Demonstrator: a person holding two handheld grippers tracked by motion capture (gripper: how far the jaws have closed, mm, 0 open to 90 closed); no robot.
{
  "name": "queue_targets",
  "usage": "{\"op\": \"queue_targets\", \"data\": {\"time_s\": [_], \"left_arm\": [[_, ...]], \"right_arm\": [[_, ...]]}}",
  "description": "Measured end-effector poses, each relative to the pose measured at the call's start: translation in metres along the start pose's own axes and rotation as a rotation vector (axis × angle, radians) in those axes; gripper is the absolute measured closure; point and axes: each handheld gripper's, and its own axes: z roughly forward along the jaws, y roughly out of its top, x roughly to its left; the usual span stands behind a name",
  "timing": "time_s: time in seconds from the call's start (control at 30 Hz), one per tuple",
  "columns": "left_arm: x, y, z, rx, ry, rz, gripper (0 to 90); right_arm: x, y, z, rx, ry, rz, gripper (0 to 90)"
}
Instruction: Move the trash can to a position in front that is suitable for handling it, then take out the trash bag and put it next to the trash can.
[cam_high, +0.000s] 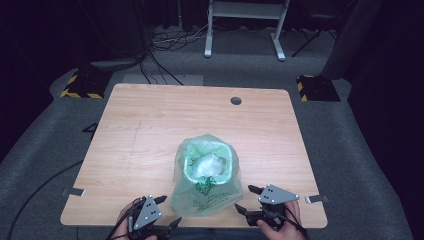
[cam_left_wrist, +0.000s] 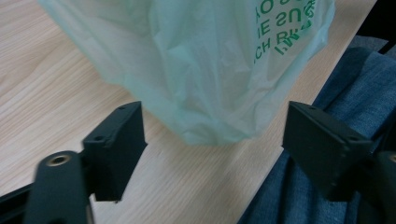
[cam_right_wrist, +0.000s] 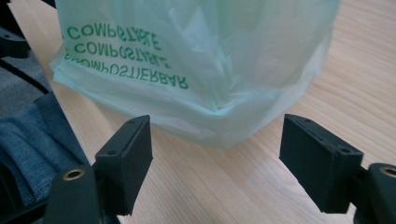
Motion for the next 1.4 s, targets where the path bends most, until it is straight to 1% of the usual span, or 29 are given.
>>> {"op": "queue_targets", "data": {"time_s": [0.07, 0.1, 0.17, 0.2, 0.23, 0.27, 0.3, 0.33, 0.37, 0.43, 0.47, 0.53, 0.6, 0.67, 0.77, 0.9, 0.97, 1.0, 1.03, 1.07, 1.1, 1.17, 1.2, 1.23, 1.3, 1.4], "left_arm": [[0.001, 0.000, 0.005, 0.004, -0.005, 0.010, 32.1], [0.002, 0.000, 0.007, -0.001, 0.000, 0.016, 36.5], [0.003, 0.001, 0.010, 0.015, -0.011, 0.027, 54.0], [0.005, 0.001, 0.011, 0.032, -0.014, 0.033, 61.6], [0.006, 0.002, 0.012, 0.041, -0.022, 0.033, 70.9], [0.006, 0.002, 0.012, 0.039, -0.026, 0.027, 78.7], [0.006, 0.003, 0.011, 0.034, -0.033, 0.025, 84.9], [0.006, 0.004, 0.010, 0.029, -0.034, 0.031, 88.8], [0.005, 0.005, 0.008, 0.027, -0.033, 0.040, 90.0], [0.002, 0.008, 0.004, 0.021, -0.030, 0.056, 90.0], [0.000, 0.009, 0.001, 0.017, -0.027, 0.074, 90.0], [-0.004, 0.012, -0.003, 0.006, -0.020, 0.100, 90.0], [-0.009, 0.014, -0.010, -0.011, 0.000, 0.129, 90.0], [-0.011, 0.017, -0.016, -0.036, 0.007, 0.144, 90.0], [-0.014, 0.021, -0.028, -0.072, 0.024, 0.148, 90.0], [-0.018, 0.030, -0.045, -0.127, 0.041, 0.167, 90.0], [-0.019, 0.036, -0.053, -0.154, 0.050, 0.176, 90.0], [-0.018, 0.039, -0.057, -0.164, 0.068, 0.193, 90.0], [-0.018, 0.041, -0.059, -0.173, 0.071, 0.194, 90.0], [-0.017, 0.044, -0.062, -0.182, 0.078, 0.193, 90.0], [-0.013, 0.048, -0.065, -0.191, 0.093, 0.201, 90.0], [-0.008, 0.055, -0.068, -0.202, 0.109, 0.198, 90.0], [-0.002, 0.060, -0.070, -0.211, 0.119, 0.194, 90.0], [0.001, 0.063, -0.071, -0.217, 0.125, 0.191, 90.0], [0.012, 0.071, -0.071, -0.226, 0.153, 0.189, 90.0], [0.028, 0.080, -0.067, -0.225, 0.171, 0.175, 90.0]], "right_arm": [[0.000, -0.001, 0.005, 0.001, 0.009, -0.004, 25.3], [0.000, -0.001, 0.007, -0.001, 0.012, -0.008, 25.3], [-0.001, -0.001, 0.011, -0.007, 0.015, -0.022, 25.5], [-0.002, -0.001, 0.013, -0.008, 0.017, -0.023, 26.2], [-0.003, -0.001, 0.016, -0.005, 0.028, -0.033, 31.0], [-0.003, 0.000, 0.018, -0.002, 0.046, -0.047, 40.3], [-0.003, 0.000, 0.020, 0.004, 0.066, -0.052, 49.3], [-0.003, 0.000, 0.021, 0.003, 0.092, -0.057, 58.3], [-0.001, 0.000, 0.021, 0.003, 0.115, -0.070, 66.7], [0.003, 0.001, 0.019, -0.003, 0.116, -0.096, 76.4], [0.005, 0.001, 0.017, -0.008, 0.112, -0.112, 81.0], [0.008, 0.002, 0.012, -0.016, 0.109, -0.135, 86.0], [0.011, 0.003, 0.007, -0.031, 0.103, -0.152, 88.3], [0.015, 0.006, -0.001, -0.054, 0.097, -0.158, 89.6], [0.021, 0.012, -0.012, -0.090, 0.080, -0.182, 90.0], [0.029, 0.022, -0.029, -0.145, 0.045, -0.229, 90.0], [0.031, 0.028, -0.036, -0.165, 0.038, -0.247, 90.0], [0.033, 0.031, -0.039, -0.173, 0.033, -0.254, 90.0], [0.034, 0.034, -0.041, -0.181, 0.025, -0.265, 90.0], [0.034, 0.036, -0.043, -0.186, 0.019, -0.273, 90.0], [0.034, 0.039, -0.045, -0.192, 0.009, -0.281, 90.0], [0.032, 0.047, -0.049, -0.207, -0.013, -0.294, 90.0], [0.030, 0.050, -0.050, -0.213, -0.021, -0.297, 90.0], [0.026, 0.055, -0.052, -0.225, -0.036, -0.296, 90.0], [0.021, 0.063, -0.054, -0.238, -0.047, -0.295, 90.0], [0.009, 0.076, -0.054, -0.256, -0.067, -0.281, 90.0]]}}
